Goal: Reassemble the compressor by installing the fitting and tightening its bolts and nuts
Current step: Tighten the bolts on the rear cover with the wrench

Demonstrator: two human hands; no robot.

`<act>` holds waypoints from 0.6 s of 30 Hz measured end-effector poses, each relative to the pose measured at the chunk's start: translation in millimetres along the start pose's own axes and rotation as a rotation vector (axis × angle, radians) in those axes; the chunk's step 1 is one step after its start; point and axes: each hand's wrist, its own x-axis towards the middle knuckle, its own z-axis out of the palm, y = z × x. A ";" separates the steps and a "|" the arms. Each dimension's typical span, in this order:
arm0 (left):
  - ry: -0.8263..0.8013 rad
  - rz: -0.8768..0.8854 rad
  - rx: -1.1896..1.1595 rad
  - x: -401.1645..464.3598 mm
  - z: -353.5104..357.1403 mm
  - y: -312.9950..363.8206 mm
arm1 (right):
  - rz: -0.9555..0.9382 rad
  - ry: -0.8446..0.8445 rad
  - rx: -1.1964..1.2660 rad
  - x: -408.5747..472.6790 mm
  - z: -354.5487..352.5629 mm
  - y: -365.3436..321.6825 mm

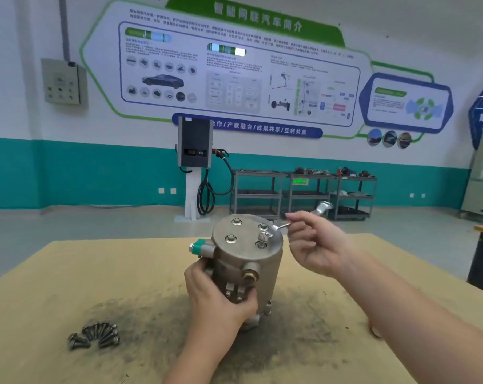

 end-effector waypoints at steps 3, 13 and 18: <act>0.003 0.046 0.019 -3.1 0.1 3.4 | -0.375 0.019 0.004 -24.9 -25.8 38.6; -0.016 -0.041 0.017 -0.6 2.0 7.5 | -1.208 -0.086 -2.035 -28.2 45.2 76.9; 0.008 -0.026 0.005 1.0 4.1 8.2 | -0.550 0.057 -2.205 24.9 110.4 41.7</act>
